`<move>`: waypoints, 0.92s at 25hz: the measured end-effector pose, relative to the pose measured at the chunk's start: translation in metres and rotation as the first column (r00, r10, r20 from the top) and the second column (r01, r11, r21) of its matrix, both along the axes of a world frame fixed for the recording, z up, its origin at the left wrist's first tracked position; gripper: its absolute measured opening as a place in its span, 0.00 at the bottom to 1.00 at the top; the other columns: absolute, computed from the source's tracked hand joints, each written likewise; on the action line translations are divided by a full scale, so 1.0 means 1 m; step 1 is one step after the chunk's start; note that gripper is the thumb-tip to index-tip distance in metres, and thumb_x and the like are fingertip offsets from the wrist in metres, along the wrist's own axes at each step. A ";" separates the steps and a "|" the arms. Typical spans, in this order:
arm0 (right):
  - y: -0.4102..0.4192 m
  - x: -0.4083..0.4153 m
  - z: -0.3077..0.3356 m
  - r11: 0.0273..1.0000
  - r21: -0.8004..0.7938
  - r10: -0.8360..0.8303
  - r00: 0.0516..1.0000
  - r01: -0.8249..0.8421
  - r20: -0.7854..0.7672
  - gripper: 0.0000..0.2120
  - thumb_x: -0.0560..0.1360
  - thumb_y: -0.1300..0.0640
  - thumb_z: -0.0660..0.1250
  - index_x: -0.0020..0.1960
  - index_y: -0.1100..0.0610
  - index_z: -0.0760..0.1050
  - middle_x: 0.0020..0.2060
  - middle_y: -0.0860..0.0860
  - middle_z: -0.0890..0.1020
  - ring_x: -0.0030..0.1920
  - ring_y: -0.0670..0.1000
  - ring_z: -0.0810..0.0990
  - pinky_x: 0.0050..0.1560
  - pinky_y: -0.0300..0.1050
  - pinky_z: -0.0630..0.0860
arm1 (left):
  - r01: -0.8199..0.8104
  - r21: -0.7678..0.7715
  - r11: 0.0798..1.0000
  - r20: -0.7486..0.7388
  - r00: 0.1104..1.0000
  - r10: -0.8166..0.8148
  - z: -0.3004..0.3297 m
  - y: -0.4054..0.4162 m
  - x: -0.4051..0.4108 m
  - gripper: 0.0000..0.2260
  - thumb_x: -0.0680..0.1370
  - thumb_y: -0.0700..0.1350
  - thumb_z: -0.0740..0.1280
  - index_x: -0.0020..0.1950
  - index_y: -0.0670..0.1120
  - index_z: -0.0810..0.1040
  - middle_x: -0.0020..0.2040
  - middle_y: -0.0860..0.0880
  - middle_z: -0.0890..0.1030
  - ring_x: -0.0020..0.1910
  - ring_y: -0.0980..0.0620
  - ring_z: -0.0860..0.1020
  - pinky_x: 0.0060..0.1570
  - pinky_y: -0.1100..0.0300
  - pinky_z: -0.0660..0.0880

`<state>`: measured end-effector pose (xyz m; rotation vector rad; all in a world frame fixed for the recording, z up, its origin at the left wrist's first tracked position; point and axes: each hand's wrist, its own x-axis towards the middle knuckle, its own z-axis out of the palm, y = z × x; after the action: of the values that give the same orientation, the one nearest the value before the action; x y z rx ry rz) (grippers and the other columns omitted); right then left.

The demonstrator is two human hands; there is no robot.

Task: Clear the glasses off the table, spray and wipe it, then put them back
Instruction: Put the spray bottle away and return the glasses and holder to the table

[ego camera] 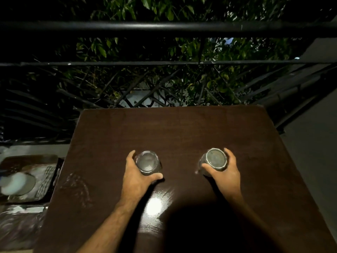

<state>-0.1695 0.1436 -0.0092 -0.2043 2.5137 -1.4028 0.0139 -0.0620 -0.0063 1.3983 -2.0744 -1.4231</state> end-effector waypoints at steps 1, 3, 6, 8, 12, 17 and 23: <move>-0.003 0.003 0.006 0.999 0.003 -0.047 0.997 0.047 -0.063 0.42 0.61 0.44 0.80 0.71 0.43 0.65 0.64 0.46 0.75 0.63 0.49 0.74 0.63 0.44 0.69 | 0.014 0.012 1.000 -0.016 1.000 -0.014 0.003 -0.003 0.004 0.60 0.49 0.54 0.86 0.76 0.55 0.57 0.69 0.52 0.73 0.67 0.52 0.73 0.69 0.55 0.68; -0.013 0.009 0.017 0.992 -0.023 -0.129 0.977 0.127 -0.167 0.39 0.64 0.43 0.78 0.71 0.47 0.66 0.68 0.49 0.72 0.68 0.50 0.70 0.64 0.42 0.65 | 0.047 0.013 0.999 -0.037 0.998 -0.047 0.008 -0.008 0.013 0.61 0.50 0.52 0.86 0.77 0.55 0.56 0.73 0.52 0.70 0.69 0.53 0.70 0.70 0.57 0.66; -0.038 0.026 0.033 0.997 -0.038 -0.082 0.944 0.074 -0.318 0.34 0.68 0.41 0.74 0.69 0.51 0.69 0.70 0.51 0.70 0.74 0.50 0.62 0.70 0.44 0.62 | 0.072 -0.026 0.997 -0.044 0.996 -0.073 0.020 -0.021 0.036 0.58 0.54 0.53 0.85 0.77 0.54 0.57 0.75 0.51 0.68 0.70 0.54 0.69 0.68 0.57 0.66; -0.060 0.042 0.039 1.000 0.000 0.015 0.892 -0.017 -0.451 0.31 0.69 0.44 0.75 0.67 0.56 0.71 0.70 0.53 0.70 0.76 0.51 0.59 0.73 0.49 0.60 | 0.068 -0.046 0.997 -0.067 0.995 -0.071 0.028 -0.033 0.058 0.55 0.57 0.52 0.84 0.77 0.54 0.58 0.74 0.52 0.68 0.66 0.59 0.68 0.65 0.60 0.66; -0.112 0.084 0.039 0.972 0.077 0.224 0.791 -0.220 -0.569 0.26 0.69 0.52 0.77 0.64 0.59 0.75 0.69 0.56 0.72 0.76 0.54 0.61 0.74 0.37 0.55 | -0.024 -0.056 0.998 -0.063 0.998 0.020 0.033 -0.060 0.128 0.49 0.60 0.51 0.83 0.76 0.56 0.61 0.73 0.52 0.70 0.67 0.58 0.69 0.67 0.57 0.67; -0.190 0.163 0.031 0.885 0.099 0.436 0.734 -0.455 -0.521 0.23 0.70 0.54 0.76 0.63 0.56 0.77 0.71 0.53 0.71 0.77 0.50 0.58 0.72 0.30 0.52 | -0.186 -0.070 0.980 -0.010 0.983 0.186 0.021 -0.096 0.227 0.45 0.62 0.50 0.82 0.74 0.55 0.64 0.67 0.56 0.73 0.65 0.55 0.73 0.65 0.56 0.70; -0.276 0.242 0.022 0.768 0.082 0.588 0.647 -0.635 -0.485 0.22 0.72 0.54 0.75 0.64 0.57 0.77 0.70 0.53 0.71 0.76 0.51 0.60 0.70 0.26 0.50 | -0.310 -0.147 0.939 0.026 0.948 0.317 0.004 -0.152 0.304 0.43 0.62 0.52 0.82 0.73 0.53 0.66 0.68 0.58 0.72 0.66 0.60 0.69 0.66 0.59 0.67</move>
<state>0.0725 -0.1322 0.0131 -1.4590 2.3270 -1.2646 0.3179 -0.2140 -0.0024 1.6302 -1.8348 -1.1021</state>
